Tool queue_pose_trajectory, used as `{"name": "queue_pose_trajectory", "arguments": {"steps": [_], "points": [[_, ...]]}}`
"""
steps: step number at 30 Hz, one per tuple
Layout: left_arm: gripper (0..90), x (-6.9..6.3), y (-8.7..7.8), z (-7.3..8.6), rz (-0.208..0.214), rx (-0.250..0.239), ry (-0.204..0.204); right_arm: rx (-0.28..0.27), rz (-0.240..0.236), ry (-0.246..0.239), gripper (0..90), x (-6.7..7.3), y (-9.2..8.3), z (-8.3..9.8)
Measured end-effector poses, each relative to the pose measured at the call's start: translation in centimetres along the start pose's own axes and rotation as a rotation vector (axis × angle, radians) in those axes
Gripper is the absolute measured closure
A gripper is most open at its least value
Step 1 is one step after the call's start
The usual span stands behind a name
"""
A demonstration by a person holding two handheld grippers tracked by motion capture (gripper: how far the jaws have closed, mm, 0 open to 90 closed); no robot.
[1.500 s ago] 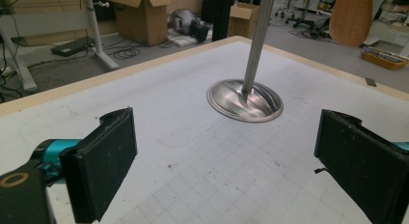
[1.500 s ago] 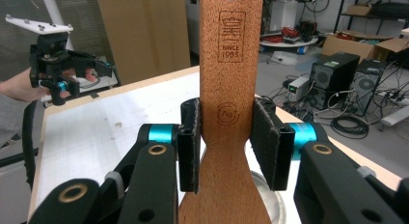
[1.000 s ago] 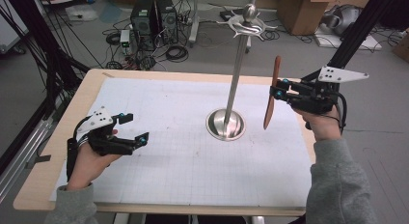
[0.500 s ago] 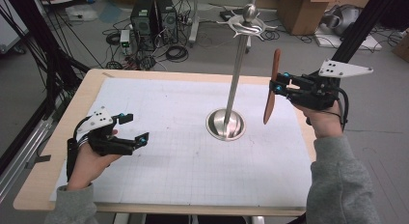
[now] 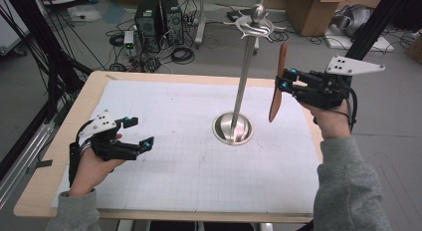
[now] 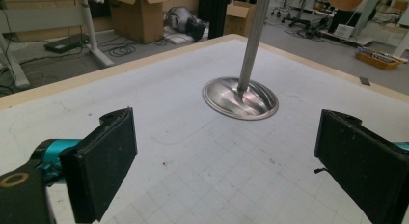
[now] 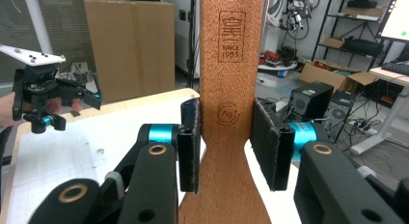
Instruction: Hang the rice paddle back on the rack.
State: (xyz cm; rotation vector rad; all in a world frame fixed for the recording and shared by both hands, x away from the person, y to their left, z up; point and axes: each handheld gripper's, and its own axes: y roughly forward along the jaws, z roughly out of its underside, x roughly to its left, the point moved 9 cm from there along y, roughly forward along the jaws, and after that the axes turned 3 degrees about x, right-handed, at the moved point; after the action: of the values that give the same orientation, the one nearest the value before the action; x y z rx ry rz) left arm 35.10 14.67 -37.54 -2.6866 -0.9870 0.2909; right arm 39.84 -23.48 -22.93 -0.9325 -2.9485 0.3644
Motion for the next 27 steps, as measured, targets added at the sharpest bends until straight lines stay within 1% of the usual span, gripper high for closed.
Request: {"name": "queue_pose_trajectory", "arguments": {"steps": [4,9,18,21,23,27], "points": [[8.2,0.0,0.0,0.0,0.001,-0.001,-0.001,-0.009,0.005,-0.004,65.5,0.0,0.1,-0.3],[8.2,0.0,0.1,0.1,0.002,0.005,0.001,-0.004,0.001,-0.002,65.5,0.1,0.3,-0.5],[8.2,0.0,0.0,0.0,0.0,0.001,0.0,-0.006,0.002,-0.012,65.5,0.3,0.7,-1.1],[8.2,-0.1,0.0,0.0,0.005,-0.003,0.0,-0.006,0.008,-0.013,65.5,0.3,0.8,-1.4],[8.2,-0.1,0.0,-0.1,0.013,-0.005,-0.006,-0.006,0.003,-0.011,65.5,0.3,0.8,-1.4],[8.2,-0.1,0.0,-0.1,0.013,-0.007,-0.008,-0.004,0.014,-0.008,65.5,0.2,1.0,-1.4]]}}
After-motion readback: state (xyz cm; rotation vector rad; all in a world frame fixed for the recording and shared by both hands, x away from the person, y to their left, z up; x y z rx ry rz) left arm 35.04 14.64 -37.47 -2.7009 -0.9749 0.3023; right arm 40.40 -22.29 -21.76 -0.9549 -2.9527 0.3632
